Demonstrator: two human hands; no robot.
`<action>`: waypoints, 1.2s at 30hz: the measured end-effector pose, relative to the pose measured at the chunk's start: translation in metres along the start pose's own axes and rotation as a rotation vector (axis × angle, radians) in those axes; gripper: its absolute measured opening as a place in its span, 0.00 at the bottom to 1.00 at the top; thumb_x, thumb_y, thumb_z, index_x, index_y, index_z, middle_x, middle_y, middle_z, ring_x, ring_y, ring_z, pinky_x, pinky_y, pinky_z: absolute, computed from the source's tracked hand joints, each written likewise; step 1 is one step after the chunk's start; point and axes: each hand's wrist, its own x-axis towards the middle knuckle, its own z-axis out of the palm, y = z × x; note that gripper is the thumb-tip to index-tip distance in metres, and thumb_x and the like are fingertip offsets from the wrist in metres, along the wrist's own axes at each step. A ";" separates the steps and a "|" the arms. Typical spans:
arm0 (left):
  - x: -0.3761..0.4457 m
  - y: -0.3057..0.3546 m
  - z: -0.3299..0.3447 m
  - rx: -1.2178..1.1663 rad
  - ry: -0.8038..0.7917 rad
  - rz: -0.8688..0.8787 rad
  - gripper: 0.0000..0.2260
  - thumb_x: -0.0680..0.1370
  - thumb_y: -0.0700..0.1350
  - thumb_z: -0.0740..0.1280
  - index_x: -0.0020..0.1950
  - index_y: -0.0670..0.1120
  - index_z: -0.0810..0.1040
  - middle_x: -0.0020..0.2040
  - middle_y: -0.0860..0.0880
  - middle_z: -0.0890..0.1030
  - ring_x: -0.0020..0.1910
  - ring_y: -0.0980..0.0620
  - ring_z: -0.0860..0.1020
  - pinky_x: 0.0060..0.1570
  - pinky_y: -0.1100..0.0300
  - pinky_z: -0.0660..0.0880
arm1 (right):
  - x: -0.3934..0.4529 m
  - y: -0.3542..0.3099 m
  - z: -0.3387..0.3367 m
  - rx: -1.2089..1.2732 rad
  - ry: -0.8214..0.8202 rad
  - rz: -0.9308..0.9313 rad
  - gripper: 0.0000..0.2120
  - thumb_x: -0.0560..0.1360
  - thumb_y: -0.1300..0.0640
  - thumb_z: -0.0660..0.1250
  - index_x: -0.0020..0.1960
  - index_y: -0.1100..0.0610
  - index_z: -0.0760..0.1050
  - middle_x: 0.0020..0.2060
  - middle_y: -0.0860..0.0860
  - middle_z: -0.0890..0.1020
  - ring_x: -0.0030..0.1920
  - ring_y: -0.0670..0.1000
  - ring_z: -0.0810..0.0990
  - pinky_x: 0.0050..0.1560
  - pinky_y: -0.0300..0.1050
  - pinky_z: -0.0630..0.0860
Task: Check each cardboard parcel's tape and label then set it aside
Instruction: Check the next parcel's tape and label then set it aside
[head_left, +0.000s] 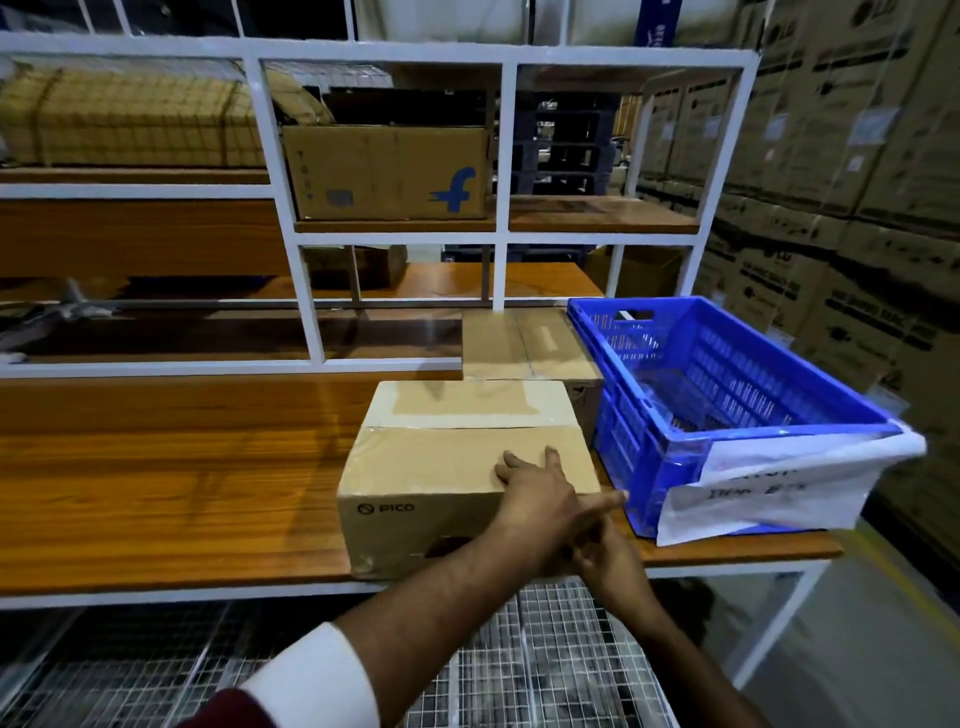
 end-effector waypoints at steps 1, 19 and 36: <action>0.001 0.003 -0.005 -0.001 -0.025 -0.007 0.26 0.83 0.52 0.58 0.76 0.64 0.49 0.76 0.27 0.47 0.65 0.14 0.58 0.59 0.30 0.68 | 0.000 0.003 0.001 0.002 0.005 -0.004 0.20 0.77 0.63 0.69 0.65 0.51 0.69 0.49 0.36 0.78 0.55 0.45 0.82 0.44 0.24 0.73; -0.056 -0.098 -0.031 -0.764 0.671 -0.288 0.29 0.76 0.49 0.71 0.70 0.62 0.57 0.68 0.47 0.76 0.59 0.49 0.80 0.41 0.52 0.83 | 0.034 -0.146 -0.080 -0.030 0.281 -0.381 0.33 0.66 0.54 0.80 0.70 0.47 0.75 0.70 0.47 0.75 0.70 0.46 0.71 0.70 0.51 0.71; -0.051 -0.159 -0.030 -0.720 0.610 -0.389 0.15 0.83 0.55 0.56 0.69 0.55 0.69 0.75 0.48 0.67 0.74 0.47 0.64 0.71 0.41 0.64 | 0.059 -0.237 -0.072 -0.731 -0.174 -0.369 0.27 0.83 0.39 0.47 0.78 0.48 0.60 0.77 0.47 0.62 0.78 0.52 0.57 0.75 0.59 0.58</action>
